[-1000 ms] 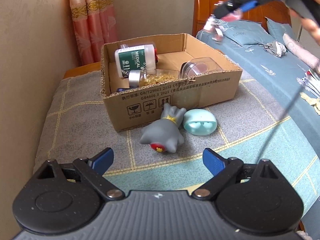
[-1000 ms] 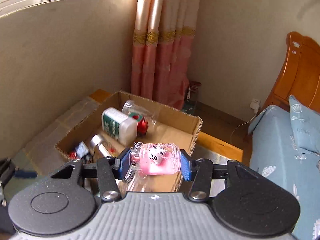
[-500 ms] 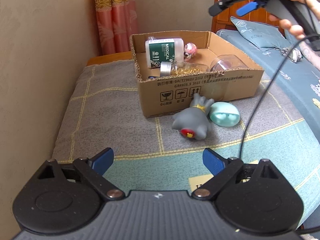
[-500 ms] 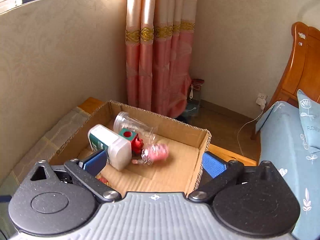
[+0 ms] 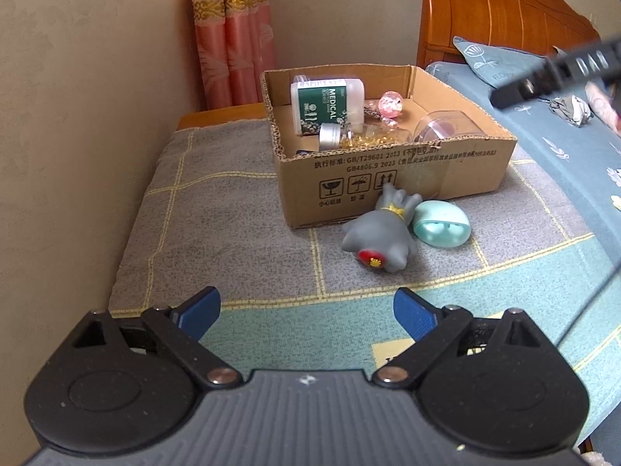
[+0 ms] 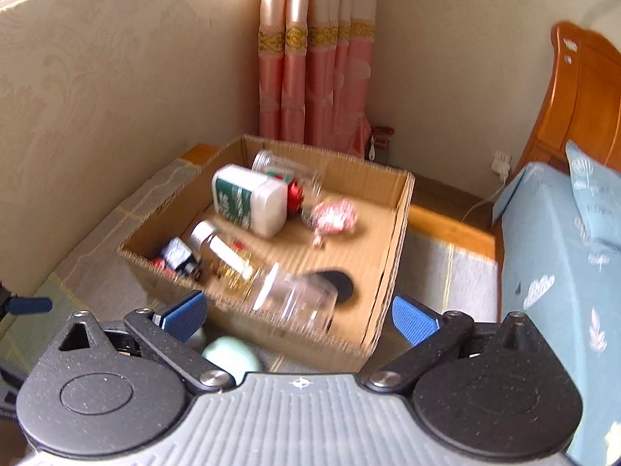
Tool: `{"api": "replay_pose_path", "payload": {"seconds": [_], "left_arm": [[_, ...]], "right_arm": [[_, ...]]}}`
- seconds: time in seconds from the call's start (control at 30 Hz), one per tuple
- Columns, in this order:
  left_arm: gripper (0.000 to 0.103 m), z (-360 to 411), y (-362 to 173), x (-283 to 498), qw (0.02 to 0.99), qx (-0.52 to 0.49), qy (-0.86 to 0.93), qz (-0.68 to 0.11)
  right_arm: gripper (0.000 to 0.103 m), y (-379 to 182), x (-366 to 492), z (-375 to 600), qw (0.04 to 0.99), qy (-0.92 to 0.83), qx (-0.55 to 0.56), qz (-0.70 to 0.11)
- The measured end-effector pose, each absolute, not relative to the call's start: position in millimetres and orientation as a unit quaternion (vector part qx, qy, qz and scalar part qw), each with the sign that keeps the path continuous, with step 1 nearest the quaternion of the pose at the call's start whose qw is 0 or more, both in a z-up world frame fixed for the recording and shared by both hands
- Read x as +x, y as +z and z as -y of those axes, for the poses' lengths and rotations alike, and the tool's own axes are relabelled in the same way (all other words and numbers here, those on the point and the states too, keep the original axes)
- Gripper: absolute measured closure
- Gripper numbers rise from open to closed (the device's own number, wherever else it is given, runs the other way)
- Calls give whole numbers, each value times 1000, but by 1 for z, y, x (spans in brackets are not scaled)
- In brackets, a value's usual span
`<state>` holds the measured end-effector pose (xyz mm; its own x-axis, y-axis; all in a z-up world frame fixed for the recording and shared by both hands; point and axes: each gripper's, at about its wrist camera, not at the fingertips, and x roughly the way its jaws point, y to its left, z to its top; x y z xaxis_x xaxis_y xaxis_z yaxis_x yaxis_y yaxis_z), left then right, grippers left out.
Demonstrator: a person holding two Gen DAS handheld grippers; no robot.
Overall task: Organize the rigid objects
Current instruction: 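Grasp the grey cat figurine with the left tool while the right tool grasps the mint-green case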
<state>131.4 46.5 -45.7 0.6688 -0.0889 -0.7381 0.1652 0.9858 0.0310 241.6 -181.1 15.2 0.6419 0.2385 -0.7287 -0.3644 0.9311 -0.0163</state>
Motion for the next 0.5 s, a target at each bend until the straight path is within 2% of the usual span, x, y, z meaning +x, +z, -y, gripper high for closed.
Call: {"api": "replay_pose_path", "payload": {"seconds": [0.27,0.5], "left_arm": [[6,-54,-49,130,912,41,-53,-404],[6,-56,-49,132,910,39,-49,-410]], "right_arm": [[0,-67,217,160,889,144,-44,-432],[0,-103,219,130,904,113,-60,-409]]}}
